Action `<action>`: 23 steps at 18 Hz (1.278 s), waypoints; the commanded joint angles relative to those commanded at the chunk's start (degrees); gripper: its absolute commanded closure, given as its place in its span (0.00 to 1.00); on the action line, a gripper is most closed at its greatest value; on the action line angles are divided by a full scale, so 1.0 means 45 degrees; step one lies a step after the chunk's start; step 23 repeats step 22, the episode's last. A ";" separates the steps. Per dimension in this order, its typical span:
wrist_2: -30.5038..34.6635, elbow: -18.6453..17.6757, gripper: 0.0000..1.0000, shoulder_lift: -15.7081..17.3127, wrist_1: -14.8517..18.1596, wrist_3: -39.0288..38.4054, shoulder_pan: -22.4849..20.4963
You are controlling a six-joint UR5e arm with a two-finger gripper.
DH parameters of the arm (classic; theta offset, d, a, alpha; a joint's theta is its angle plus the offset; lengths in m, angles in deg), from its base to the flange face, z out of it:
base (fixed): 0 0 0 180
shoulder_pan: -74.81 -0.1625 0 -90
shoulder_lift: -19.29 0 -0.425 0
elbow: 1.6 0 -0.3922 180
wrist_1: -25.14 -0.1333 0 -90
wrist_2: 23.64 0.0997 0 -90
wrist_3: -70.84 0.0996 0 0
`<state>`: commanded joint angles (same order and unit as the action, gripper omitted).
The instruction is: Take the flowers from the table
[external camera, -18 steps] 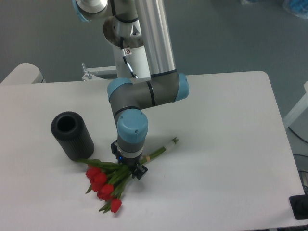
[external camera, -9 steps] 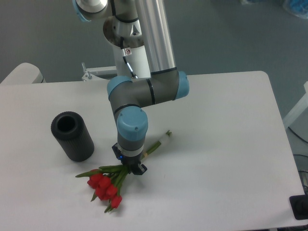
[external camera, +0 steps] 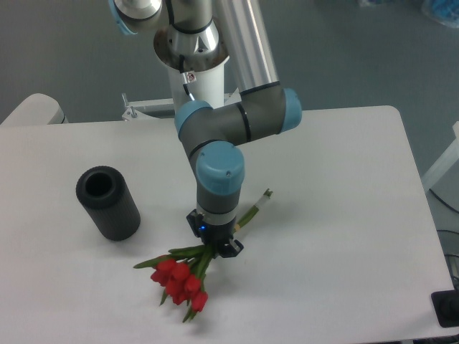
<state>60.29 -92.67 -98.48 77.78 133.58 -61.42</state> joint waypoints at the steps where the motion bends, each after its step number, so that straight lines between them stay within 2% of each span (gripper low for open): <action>1: 0.0097 0.0273 1.00 -0.0019 0.0390 0.0331 -0.0175; 3: 0.0370 0.0879 1.00 -0.0155 0.1093 0.0957 -0.0391; 8: 0.1544 0.2812 1.00 -0.1073 0.2715 0.2404 -0.0801; 12: 0.1466 0.3556 1.00 -0.1347 0.2971 0.2793 -0.1309; 16: 0.1466 0.4493 1.00 -0.1659 0.3789 0.3518 -0.1543; 18: 0.1427 0.4651 1.00 -0.1699 0.4026 0.3518 -0.1563; 23: 0.1446 0.4574 1.00 -0.1699 0.4027 0.3518 -0.1700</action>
